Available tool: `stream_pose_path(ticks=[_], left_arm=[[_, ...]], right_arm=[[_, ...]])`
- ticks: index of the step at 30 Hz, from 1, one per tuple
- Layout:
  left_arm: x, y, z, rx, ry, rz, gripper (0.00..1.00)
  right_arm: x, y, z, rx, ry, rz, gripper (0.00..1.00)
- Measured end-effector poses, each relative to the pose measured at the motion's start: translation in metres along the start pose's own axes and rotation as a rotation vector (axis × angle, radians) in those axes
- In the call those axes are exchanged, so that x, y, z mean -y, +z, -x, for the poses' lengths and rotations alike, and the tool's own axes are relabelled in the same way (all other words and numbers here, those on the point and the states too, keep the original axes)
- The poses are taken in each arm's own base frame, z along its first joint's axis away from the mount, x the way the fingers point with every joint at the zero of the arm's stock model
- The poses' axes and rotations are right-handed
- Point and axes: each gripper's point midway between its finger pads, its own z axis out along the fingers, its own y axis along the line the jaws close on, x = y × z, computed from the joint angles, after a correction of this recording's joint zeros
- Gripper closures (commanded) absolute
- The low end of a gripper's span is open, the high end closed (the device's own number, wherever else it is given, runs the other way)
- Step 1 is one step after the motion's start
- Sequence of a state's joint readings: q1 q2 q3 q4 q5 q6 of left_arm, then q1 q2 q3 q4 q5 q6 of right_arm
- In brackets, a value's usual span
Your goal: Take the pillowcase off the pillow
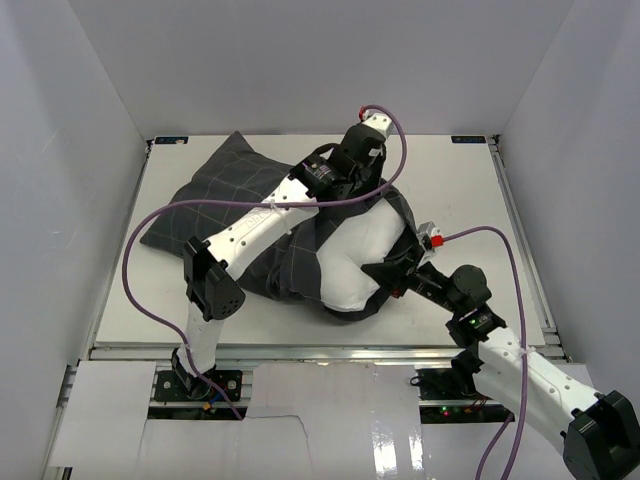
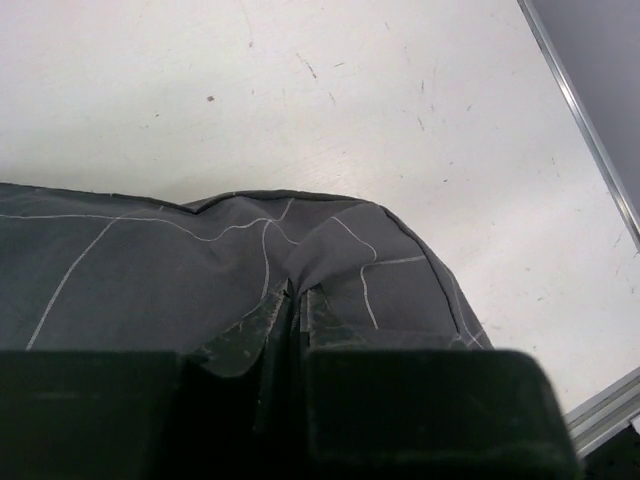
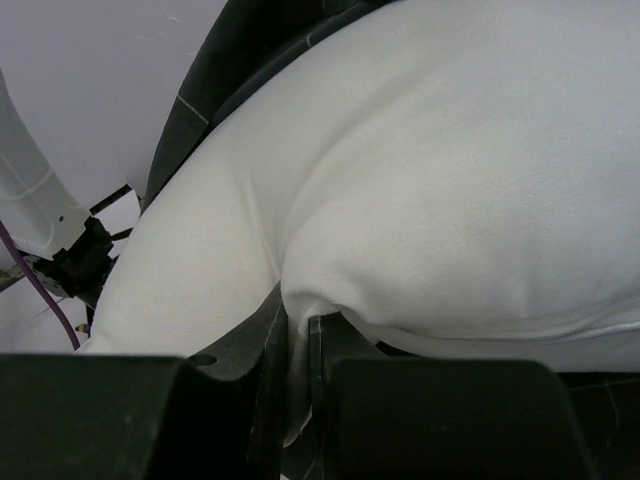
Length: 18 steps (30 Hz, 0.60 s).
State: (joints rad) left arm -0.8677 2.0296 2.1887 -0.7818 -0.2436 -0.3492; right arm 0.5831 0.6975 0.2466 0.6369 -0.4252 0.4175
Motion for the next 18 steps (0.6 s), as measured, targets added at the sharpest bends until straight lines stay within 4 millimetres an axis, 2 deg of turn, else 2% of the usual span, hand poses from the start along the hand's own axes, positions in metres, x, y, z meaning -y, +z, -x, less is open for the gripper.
stream_pose_path(ticks=[1,2,3,4,12,15,18], left_arm=[[0.0,0.001,0.001,0.001,-0.002,-0.006,0.77],[0.001,0.002,0.0,-0.002,-0.004,-0.011,0.82],[0.001,0.003,-0.001,-0.005,-0.006,-0.017,0.98],[0.002,0.004,-0.001,-0.007,-0.008,-0.022,1.0],[0.002,0.006,-0.002,-0.008,-0.036,-0.019,1.0],[-0.009,0.008,0.003,0.003,-0.084,0.017,1.0],[-0.037,0.013,0.011,0.016,-0.154,0.072,1.0]], right_arm=[[0.0,0.0,0.0,-0.001,0.001,0.0,0.92],[0.0,0.0,0.0,-0.001,0.0,0.0,0.92],[0.0,0.0,0.0,-0.001,0.001,-0.001,0.92],[0.0,-0.001,0.0,-0.001,0.001,0.0,0.92],[-0.001,-0.001,0.001,0.004,-0.002,0.001,0.92],[-0.003,-0.004,0.003,0.016,-0.009,0.005,0.92],[-0.004,-0.007,0.006,0.027,-0.019,-0.001,0.92]])
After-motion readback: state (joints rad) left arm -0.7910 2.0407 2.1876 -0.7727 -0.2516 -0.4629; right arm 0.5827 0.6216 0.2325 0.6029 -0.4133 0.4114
